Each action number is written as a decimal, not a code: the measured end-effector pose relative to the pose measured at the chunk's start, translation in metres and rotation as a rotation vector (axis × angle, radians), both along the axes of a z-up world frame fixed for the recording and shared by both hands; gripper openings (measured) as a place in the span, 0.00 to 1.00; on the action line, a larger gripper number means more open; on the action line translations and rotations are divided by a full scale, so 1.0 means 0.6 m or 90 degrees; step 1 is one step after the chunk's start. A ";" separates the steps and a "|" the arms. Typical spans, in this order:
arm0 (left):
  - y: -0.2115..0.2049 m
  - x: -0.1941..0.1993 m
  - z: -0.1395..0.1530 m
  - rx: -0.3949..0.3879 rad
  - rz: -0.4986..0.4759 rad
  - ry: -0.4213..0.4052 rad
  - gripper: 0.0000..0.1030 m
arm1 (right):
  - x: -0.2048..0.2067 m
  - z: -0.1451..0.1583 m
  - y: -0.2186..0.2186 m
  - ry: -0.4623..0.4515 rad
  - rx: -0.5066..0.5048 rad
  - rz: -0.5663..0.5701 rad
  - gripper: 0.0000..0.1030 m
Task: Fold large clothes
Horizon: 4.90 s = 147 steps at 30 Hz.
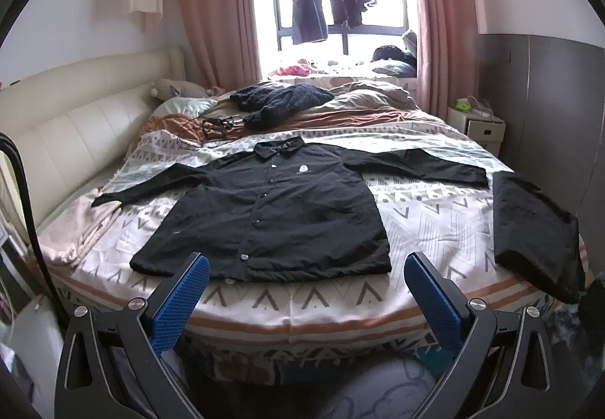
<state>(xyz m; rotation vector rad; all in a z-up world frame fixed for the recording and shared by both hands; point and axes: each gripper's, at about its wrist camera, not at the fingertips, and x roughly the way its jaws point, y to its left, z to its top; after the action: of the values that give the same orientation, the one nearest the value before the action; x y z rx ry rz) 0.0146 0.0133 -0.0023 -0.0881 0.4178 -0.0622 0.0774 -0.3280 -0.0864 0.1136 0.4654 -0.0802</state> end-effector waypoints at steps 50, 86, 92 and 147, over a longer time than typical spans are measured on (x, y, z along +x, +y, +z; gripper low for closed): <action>0.024 0.100 -0.017 -0.019 0.057 0.055 0.99 | 0.124 0.027 0.025 0.012 0.043 0.076 1.00; 0.191 0.513 -0.092 -0.011 0.177 0.195 0.99 | 0.622 -0.085 0.184 0.111 0.107 0.111 1.00; 0.250 0.578 -0.088 -0.015 0.225 0.193 0.99 | 0.681 -0.090 0.203 0.118 0.100 0.124 1.00; 0.265 0.915 0.119 -0.069 0.210 0.142 0.05 | 1.040 -0.314 0.313 0.350 0.480 0.257 0.08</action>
<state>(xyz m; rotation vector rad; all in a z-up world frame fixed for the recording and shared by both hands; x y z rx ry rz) 0.5637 0.1724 0.0694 -0.2709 0.6173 0.2524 0.7012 -0.1401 -0.2746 0.7463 1.0430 0.4799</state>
